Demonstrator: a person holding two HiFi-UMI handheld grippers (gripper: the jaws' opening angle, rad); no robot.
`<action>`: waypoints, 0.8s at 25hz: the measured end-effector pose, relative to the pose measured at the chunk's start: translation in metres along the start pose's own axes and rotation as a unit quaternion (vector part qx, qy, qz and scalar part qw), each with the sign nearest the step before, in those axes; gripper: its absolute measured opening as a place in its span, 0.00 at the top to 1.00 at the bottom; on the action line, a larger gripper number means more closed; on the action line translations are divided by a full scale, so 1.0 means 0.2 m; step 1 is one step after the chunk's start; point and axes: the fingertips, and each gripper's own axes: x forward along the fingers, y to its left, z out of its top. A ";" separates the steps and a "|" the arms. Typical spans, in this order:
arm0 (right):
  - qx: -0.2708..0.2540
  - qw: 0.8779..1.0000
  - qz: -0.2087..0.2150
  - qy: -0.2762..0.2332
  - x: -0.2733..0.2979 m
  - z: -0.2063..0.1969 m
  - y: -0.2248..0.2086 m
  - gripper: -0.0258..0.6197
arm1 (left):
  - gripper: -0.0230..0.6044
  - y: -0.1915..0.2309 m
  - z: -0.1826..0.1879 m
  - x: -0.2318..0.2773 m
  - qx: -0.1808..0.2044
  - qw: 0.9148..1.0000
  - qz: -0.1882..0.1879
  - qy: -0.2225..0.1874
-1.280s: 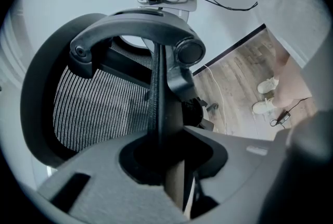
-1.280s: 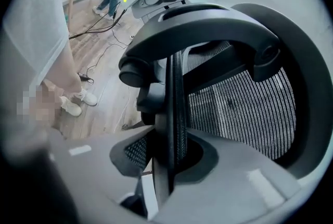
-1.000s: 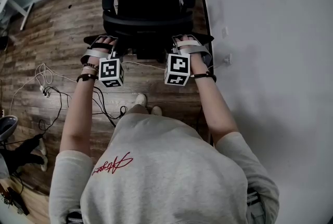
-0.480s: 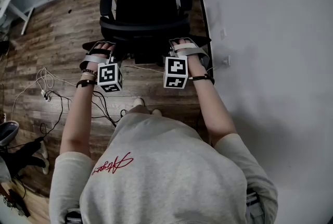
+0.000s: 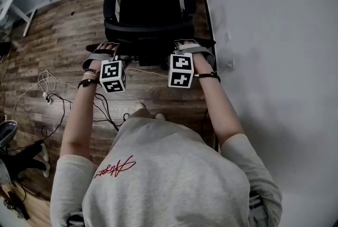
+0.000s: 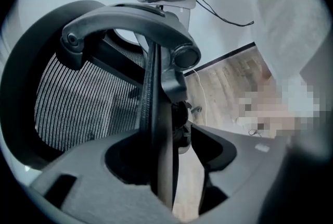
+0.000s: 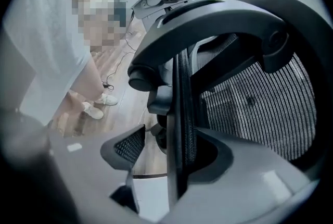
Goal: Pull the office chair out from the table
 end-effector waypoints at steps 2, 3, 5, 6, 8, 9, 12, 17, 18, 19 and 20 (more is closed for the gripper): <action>0.006 1.000 0.008 -0.004 0.00 0.00 0.00 0.57 | 0.56 -0.01 0.01 0.00 -0.006 1.000 -0.013 -0.003; 0.010 1.000 0.011 -0.007 0.00 0.01 0.00 0.56 | 0.55 -0.01 0.01 0.00 -0.008 1.000 -0.017 -0.003; 0.022 1.000 0.017 -0.015 -0.01 0.02 -0.01 0.55 | 0.55 -0.01 0.00 0.00 -0.014 1.000 -0.026 -0.001; 0.030 0.999 0.020 -0.019 -0.01 0.02 -0.01 0.54 | 0.55 -0.01 0.00 0.00 -0.018 0.999 -0.032 0.002; 0.041 0.999 0.023 -0.021 -0.02 0.02 -0.02 0.54 | 0.53 -0.01 0.00 -0.01 -0.024 0.999 -0.039 0.007; 0.044 0.999 0.022 -0.021 -0.03 0.02 -0.02 0.53 | 0.52 0.00 0.01 -0.02 -0.028 0.999 -0.038 0.007; 0.043 0.999 0.009 -0.028 -0.04 0.05 -0.04 0.51 | 0.51 0.03 0.01 -0.06 -0.036 0.999 -0.026 0.001; 0.053 0.997 -0.023 -0.047 -0.07 0.06 -0.09 0.50 | 0.50 0.07 0.01 -0.11 -0.055 0.998 0.035 -0.018; 0.055 0.997 -0.029 -0.049 -0.08 0.05 -0.09 0.50 | 0.50 0.07 0.02 -0.12 -0.063 0.996 0.050 -0.025; 0.056 0.997 -0.035 -0.051 -0.09 0.05 -0.10 0.50 | 0.50 0.08 0.02 -0.14 -0.071 0.995 0.064 -0.030; 0.058 0.996 -0.040 -0.053 -0.11 0.05 -0.10 0.50 | 0.50 0.08 0.03 -0.15 -0.078 0.993 0.077 -0.035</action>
